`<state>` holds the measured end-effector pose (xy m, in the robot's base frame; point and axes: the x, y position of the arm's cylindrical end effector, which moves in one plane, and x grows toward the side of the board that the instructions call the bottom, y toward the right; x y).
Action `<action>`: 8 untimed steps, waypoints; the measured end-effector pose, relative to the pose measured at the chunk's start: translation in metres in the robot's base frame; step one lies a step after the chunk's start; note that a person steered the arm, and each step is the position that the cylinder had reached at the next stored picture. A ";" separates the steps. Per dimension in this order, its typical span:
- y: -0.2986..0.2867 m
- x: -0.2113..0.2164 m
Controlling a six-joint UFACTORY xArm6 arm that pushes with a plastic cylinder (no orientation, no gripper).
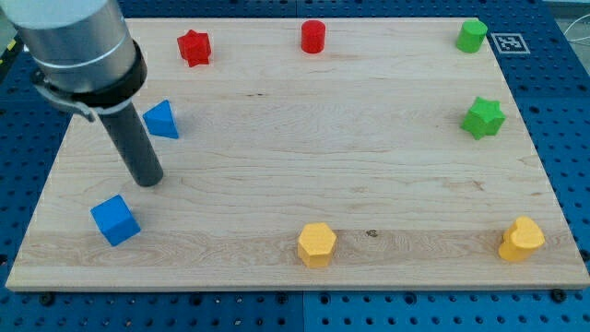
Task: Move the blue cube towards the center
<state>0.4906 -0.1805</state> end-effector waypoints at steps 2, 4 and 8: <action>-0.009 -0.028; 0.047 -0.028; 0.106 -0.029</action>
<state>0.4620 -0.0744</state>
